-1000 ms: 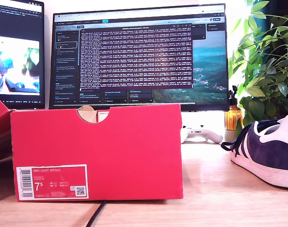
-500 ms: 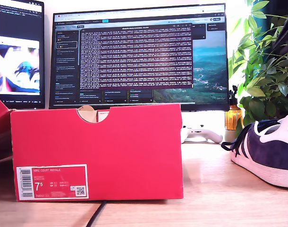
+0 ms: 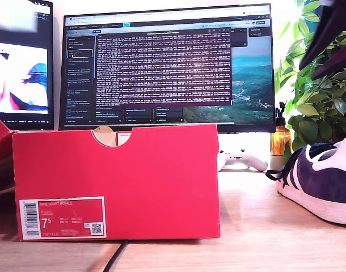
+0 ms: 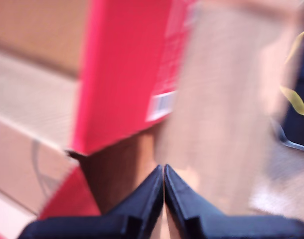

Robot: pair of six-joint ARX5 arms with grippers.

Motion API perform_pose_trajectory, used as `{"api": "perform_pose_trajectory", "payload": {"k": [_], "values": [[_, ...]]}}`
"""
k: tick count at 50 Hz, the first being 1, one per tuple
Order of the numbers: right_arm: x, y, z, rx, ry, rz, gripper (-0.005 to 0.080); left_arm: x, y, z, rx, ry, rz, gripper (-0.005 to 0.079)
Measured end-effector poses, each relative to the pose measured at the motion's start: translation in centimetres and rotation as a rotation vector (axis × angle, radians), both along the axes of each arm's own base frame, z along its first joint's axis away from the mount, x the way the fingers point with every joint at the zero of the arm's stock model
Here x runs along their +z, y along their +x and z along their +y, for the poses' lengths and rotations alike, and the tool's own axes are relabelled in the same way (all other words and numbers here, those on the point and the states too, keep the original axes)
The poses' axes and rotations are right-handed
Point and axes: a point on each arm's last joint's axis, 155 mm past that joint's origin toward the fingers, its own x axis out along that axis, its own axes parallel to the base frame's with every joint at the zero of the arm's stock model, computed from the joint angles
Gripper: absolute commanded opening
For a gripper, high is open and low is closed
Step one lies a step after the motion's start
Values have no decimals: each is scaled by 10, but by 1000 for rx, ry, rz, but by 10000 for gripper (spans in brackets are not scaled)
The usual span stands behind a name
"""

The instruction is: Pack the blue shoes by picking the first shoe and placing it inside the red shoebox, left side, then picking and rotating the second shoe and placing it in the shoebox

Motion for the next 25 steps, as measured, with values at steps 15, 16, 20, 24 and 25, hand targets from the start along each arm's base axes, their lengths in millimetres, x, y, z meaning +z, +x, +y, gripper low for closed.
{"api": "perform_pose_trajectory", "payload": {"k": [15,16,20,24,25], "values": [[-43,1,-24,-41,-185,207,251,-14,23,-4,49,54,-50,-19],[-47,1,-27,-48,-200,221,251,-14,25,-5,50,50,-56,-19],[-61,0,-31,-56,-226,272,251,-12,31,-9,53,36,-79,-19],[-71,-7,-32,-50,-243,327,257,-11,34,-12,53,25,-90,-19],[-73,-10,-32,-46,-248,340,262,-11,34,-13,53,24,-91,-19]]}}
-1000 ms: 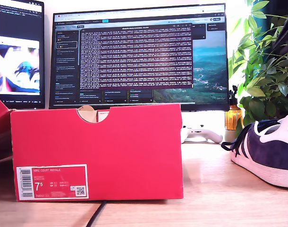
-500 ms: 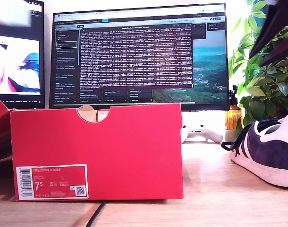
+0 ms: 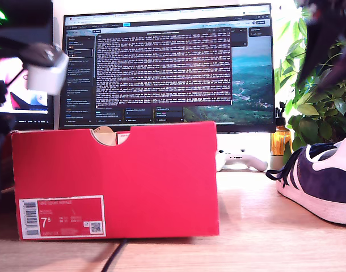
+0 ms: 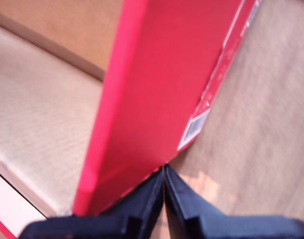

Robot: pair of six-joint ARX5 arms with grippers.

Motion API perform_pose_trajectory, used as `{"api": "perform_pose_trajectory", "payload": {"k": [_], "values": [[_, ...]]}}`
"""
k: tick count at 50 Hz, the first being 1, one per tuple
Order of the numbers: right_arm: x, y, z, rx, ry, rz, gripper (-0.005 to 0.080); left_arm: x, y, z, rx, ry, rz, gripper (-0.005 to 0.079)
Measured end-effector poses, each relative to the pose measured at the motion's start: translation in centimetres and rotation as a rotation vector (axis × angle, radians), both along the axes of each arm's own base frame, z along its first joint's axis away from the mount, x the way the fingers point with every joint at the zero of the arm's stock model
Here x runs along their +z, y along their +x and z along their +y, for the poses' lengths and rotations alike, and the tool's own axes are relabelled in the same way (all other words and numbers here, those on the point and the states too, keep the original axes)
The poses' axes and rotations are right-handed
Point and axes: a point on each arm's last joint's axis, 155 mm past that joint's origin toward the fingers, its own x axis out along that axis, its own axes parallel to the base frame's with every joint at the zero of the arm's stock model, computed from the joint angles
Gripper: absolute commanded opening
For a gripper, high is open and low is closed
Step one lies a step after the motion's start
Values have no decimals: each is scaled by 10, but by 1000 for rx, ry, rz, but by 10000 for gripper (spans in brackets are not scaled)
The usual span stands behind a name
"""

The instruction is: Pack the blue shoes by picking the first shoe and placing it inside the red shoebox, left side, then picking and rotating the second shoe and placing it in the shoebox

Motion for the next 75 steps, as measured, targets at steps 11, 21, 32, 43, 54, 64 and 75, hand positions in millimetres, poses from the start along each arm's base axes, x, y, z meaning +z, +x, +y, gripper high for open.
{"api": "perform_pose_trajectory", "payload": {"k": [11,21,32,43,54,64,75], "values": [[-14,-13,20,86,-15,66,272,1,0,-2,11,-13,-3,-19],[-35,-13,31,149,-90,121,272,0,0,-2,11,-14,-3,-19],[-79,-5,18,169,-209,205,272,0,0,-2,10,-13,-1,-19],[-76,-14,15,196,-223,237,256,0,-1,-2,9,-11,0,-19],[-76,-6,18,198,-214,206,-14,0,-1,-2,9,-12,1,-19],[-71,3,23,196,-203,173,-13,0,-1,-2,31,-26,3,-19],[-21,24,49,234,-186,110,-13,0,-1,-2,32,-26,3,-19]]}}
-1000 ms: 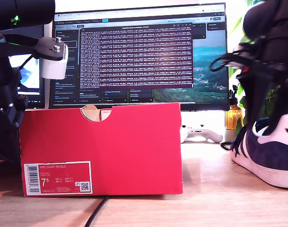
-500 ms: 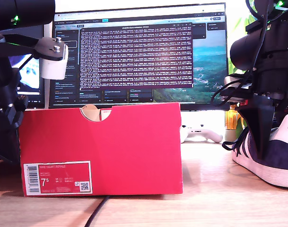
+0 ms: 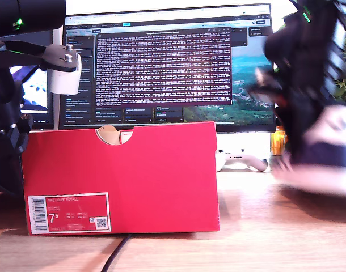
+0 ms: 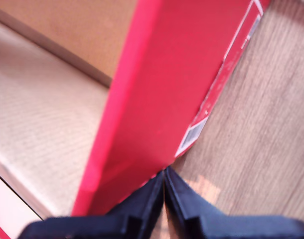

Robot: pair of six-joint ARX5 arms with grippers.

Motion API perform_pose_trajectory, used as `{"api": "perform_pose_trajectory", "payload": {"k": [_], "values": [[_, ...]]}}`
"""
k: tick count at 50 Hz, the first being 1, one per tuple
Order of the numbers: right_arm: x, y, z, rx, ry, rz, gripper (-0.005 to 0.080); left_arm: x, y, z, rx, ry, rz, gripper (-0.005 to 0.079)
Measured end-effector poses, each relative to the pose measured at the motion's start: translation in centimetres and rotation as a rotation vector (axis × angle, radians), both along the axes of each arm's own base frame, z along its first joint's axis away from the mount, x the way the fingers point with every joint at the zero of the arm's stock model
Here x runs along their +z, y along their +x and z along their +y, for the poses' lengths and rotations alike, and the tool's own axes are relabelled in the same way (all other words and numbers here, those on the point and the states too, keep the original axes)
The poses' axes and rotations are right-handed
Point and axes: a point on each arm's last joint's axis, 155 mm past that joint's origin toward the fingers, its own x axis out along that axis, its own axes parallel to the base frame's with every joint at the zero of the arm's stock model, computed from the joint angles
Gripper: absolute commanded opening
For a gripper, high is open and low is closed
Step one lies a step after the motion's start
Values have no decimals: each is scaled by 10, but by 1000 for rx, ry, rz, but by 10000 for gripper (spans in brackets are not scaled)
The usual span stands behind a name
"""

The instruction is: Pack the blue shoes by picking the first shoe and placing it inside the red shoebox, left side, then picking and rotating the second shoe and placing it in the shoebox

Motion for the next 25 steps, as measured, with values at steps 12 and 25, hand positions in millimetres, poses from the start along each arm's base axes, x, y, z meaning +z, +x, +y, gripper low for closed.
{"api": "perform_pose_trajectory", "payload": {"k": [12,25], "values": [[83,17,84,95,225,-153,-13,0,0,0,0,0,1,-19],[109,7,155,114,396,-195,-13,0,0,0,0,0,1,-19]]}}
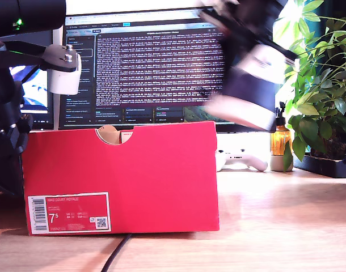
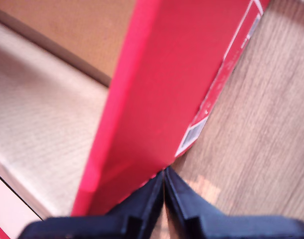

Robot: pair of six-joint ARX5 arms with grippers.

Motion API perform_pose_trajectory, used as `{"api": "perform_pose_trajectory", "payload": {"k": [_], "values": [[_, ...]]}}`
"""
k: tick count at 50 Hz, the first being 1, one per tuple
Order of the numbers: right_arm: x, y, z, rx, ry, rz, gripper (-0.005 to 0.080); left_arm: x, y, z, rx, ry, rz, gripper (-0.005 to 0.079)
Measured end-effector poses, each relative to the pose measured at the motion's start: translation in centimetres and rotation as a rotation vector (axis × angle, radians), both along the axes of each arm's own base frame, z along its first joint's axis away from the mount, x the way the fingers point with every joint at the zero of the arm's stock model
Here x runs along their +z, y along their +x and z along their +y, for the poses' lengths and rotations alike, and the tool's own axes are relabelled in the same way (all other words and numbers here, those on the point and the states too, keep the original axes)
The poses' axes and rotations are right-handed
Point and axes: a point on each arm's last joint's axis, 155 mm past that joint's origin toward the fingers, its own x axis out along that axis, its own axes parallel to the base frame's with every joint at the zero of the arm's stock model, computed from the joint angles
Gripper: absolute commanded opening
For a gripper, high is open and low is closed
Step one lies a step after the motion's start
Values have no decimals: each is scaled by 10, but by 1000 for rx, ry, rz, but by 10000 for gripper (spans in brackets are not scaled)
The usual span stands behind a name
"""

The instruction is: Pack the blue shoes by picking the first shoe and placing it inside the red shoebox, left side, then picking and rotating the second shoe and placing it in the shoebox

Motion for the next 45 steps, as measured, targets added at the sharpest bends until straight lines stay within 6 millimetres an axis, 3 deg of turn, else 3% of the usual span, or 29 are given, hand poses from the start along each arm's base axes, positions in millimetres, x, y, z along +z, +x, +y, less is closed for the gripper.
{"api": "perform_pose_trajectory", "payload": {"k": [9,15,20,32,45], "values": [[21,3,39,-6,110,-64,-13,0,0,0,0,-1,-2,-19],[22,4,52,-12,141,-65,-13,0,0,0,0,-1,-2,-19],[8,8,62,-23,143,-35,-13,0,0,0,0,-2,-2,-19],[-57,21,82,-65,113,95,-13,0,0,0,0,-2,-2,-19],[-63,20,100,-69,157,120,-13,2,3,-3,-1,-14,-15,-19]]}}
